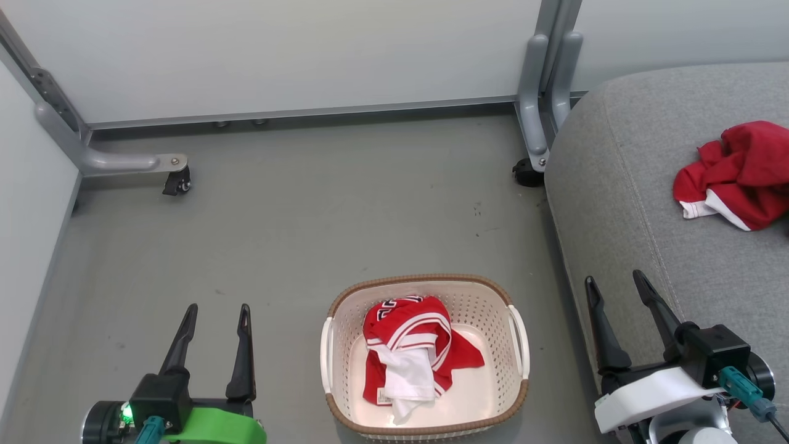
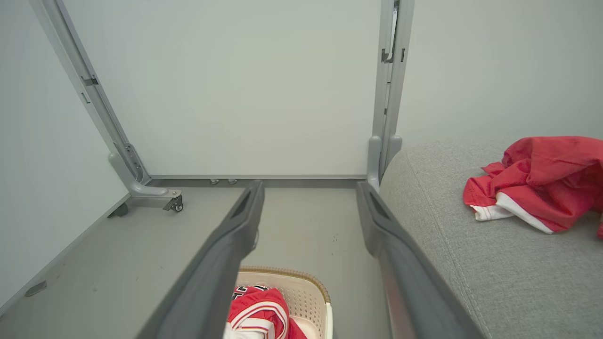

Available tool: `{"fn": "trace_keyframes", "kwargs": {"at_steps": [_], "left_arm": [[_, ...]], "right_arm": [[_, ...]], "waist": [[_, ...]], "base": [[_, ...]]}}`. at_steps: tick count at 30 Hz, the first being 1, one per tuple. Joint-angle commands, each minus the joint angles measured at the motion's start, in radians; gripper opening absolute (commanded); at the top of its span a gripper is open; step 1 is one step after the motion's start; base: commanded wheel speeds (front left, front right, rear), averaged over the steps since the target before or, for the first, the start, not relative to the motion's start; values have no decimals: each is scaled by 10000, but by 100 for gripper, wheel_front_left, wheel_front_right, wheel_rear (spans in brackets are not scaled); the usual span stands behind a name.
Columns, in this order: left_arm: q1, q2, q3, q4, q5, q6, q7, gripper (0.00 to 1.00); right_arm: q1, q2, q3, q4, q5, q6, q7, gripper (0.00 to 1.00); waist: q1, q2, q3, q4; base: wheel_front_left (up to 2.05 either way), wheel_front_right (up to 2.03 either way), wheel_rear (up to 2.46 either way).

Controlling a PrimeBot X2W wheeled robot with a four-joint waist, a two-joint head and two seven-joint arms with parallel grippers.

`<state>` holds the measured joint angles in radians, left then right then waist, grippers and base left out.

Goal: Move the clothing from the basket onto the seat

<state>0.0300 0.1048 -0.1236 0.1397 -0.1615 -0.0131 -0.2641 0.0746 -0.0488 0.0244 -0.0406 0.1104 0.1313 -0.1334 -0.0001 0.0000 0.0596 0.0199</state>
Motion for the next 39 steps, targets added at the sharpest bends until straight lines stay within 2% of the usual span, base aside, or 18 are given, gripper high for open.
{"fn": "trace_keyframes", "kwargs": {"at_steps": [1,8,12,24,33,39], "left_arm": [[-64,-40,76,43,111,-27,-2,100],[-228,-123,84,20,195,-58,-1,100],[-521,-199,-85,-73,252,-150,-2,100],[-2696,-452,-1464,591,614,-699,-2,100],[-4919,-510,-3119,2180,810,-954,-1,100],[-6419,-508,-4012,4073,1059,-992,47,100]], "right_arm": [[-74,-30,19,-19,42,-10,-18,100],[-221,-30,-31,-45,52,-10,-63,100],[-433,-30,-111,-197,43,-10,-94,100],[-2028,-30,-164,-747,-130,-10,-378,100],[-3091,-28,-27,-998,-82,-10,-706,100],[-3684,-25,226,-1003,83,-10,-970,100]], "waist": [[1,0,8,-1],[1,0,153,10],[1,0,586,8],[1,0,3095,-362],[1,0,4973,-815],[1,0,6172,-1213]], "base": [[0,0,0],[0,0,0],[0,0,0],[0,0,0],[0,0,0],[0,0,0]]}}
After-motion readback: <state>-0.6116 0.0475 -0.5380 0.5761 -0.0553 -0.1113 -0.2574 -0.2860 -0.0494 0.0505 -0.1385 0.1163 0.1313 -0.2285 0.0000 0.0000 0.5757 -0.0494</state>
